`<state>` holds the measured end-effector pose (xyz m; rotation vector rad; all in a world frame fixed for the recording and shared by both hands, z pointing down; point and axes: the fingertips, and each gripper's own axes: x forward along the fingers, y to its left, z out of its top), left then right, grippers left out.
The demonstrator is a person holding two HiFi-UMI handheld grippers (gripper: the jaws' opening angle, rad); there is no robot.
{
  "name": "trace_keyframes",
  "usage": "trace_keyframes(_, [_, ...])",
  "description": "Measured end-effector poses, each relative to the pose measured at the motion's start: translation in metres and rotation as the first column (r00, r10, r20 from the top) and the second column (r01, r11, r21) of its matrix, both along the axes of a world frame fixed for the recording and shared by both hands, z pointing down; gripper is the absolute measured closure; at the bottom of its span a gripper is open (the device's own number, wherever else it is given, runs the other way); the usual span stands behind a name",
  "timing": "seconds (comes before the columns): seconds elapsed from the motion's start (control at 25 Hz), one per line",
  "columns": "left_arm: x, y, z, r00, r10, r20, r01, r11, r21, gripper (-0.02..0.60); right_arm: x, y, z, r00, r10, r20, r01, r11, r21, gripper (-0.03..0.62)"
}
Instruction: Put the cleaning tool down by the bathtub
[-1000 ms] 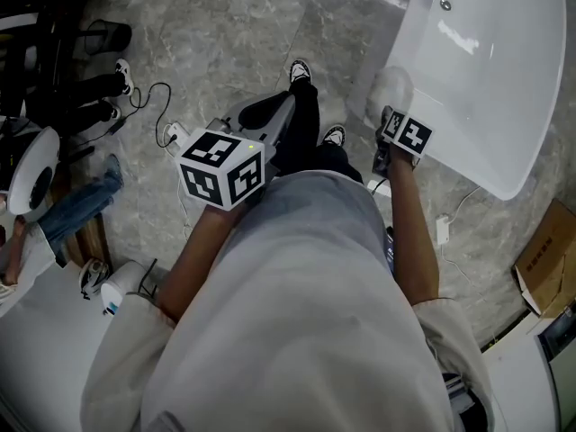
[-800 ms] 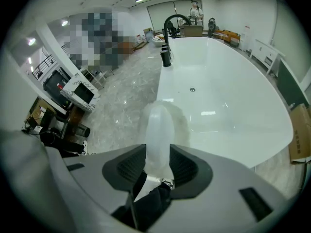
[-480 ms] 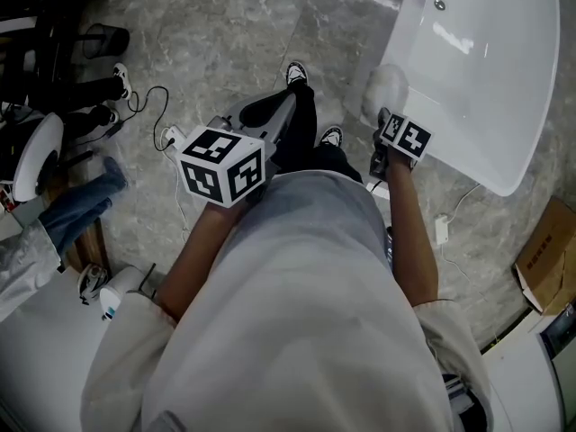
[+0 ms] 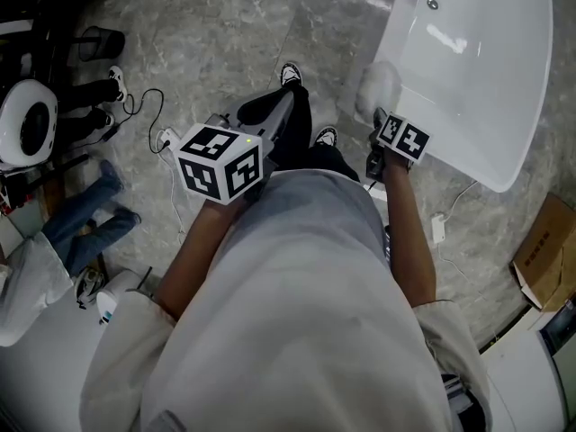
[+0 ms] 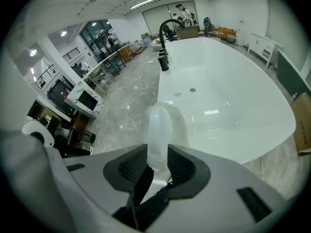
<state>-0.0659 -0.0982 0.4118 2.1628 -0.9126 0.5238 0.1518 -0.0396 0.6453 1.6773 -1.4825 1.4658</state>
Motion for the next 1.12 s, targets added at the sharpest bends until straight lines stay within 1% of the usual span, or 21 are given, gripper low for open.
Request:
trace_keyframes(0.52, [0.006,0.005,-0.003,1.000,-0.004,-0.007,0.004,1.000,0.013,0.571,0.002,-0.003,-0.029,0.999,-0.034,0.035,0.031,0.997,0.067,0.482])
trace_keyframes(0.84, [0.006,0.009,-0.010,1.000,0.001,-0.018,0.000,1.000,0.028,0.571,-0.003,-0.004,-0.061,0.994,-0.082,0.065,0.073,0.988,0.137,0.517])
trace_keyframes(0.96, [0.007,0.012,-0.012,1.000,0.007,-0.026,-0.007,1.000,0.030,0.571,-0.003,-0.003,-0.077,0.994,-0.095,0.053,0.085,0.982,0.170,0.529])
trace_keyframes(1.12, [0.009,0.017,-0.014,0.999,0.016,-0.028,-0.015,0.999,0.033,0.571,-0.005,-0.003,-0.099,0.990,-0.135,0.028,0.126,0.968,0.216,0.541])
